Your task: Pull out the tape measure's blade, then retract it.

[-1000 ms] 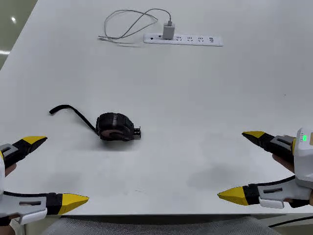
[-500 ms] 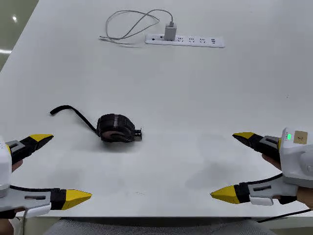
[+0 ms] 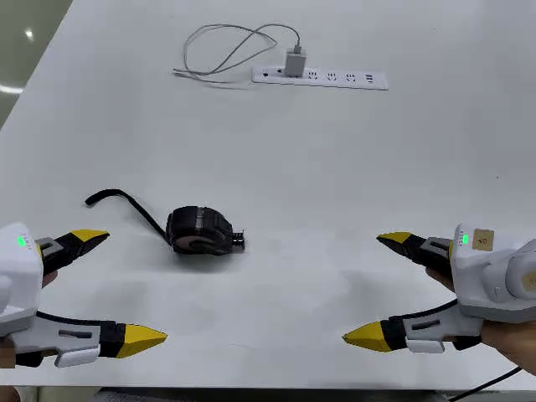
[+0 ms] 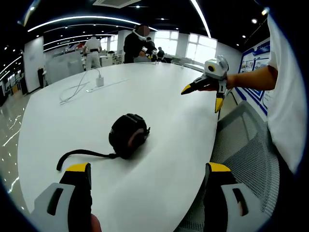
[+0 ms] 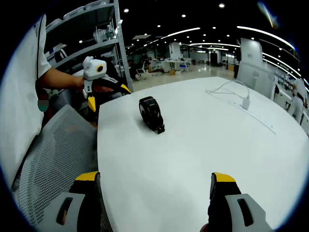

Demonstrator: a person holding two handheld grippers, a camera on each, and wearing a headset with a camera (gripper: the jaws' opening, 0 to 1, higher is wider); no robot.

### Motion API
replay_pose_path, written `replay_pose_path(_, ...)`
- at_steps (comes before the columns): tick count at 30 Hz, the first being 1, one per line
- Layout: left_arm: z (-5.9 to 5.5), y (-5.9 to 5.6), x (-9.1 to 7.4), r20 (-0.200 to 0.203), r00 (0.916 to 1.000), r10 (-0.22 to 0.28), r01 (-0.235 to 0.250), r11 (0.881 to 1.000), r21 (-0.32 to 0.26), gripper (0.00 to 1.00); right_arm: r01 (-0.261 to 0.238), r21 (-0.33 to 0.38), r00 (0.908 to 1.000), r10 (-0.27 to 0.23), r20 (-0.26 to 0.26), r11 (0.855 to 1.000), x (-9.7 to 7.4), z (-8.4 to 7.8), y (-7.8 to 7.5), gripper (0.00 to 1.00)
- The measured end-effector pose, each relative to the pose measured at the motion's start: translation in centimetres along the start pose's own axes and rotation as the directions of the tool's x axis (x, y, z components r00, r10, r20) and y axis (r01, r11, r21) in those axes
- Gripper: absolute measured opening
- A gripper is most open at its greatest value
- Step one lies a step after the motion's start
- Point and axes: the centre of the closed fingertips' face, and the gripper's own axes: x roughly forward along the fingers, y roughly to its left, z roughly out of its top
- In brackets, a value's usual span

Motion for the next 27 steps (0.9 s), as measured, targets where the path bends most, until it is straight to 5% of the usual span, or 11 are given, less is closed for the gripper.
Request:
replay_pose_path(16, 0.6, 1.6, 2.2, -0.021, 0.9990, -0.041, 0.042, 0.998, 0.046, 0.91, -0.060, -0.059, 0.9980, 0.059, -0.023, 0.996, 3.5, 1.3, -0.9, 0.89)
replay_pose_path(27, 0.8, 2.8, 3.9, -0.064, 0.9960, -0.063, 0.070, 0.992, 0.104, 0.79, -0.105, -0.080, 0.9939, 0.102, -0.042, 0.991, 5.6, 2.0, -1.4, 0.83)
